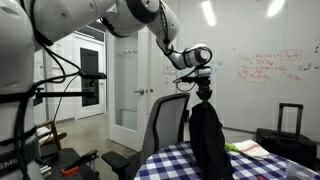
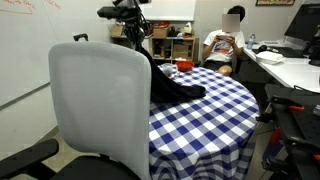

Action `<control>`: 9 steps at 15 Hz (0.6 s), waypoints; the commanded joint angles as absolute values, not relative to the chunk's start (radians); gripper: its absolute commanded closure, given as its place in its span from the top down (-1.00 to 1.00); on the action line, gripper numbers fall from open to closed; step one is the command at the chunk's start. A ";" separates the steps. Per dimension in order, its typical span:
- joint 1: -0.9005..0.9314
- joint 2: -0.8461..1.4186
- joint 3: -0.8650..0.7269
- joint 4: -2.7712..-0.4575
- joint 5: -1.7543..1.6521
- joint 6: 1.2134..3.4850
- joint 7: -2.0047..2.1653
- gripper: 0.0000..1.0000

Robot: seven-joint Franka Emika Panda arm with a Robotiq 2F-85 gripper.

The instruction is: Put the black t-shirt on the backrest of the grey chair

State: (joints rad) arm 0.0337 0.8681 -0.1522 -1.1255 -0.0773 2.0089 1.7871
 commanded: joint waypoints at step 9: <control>0.151 0.841 -0.188 -0.724 -0.186 1.810 1.860 -0.97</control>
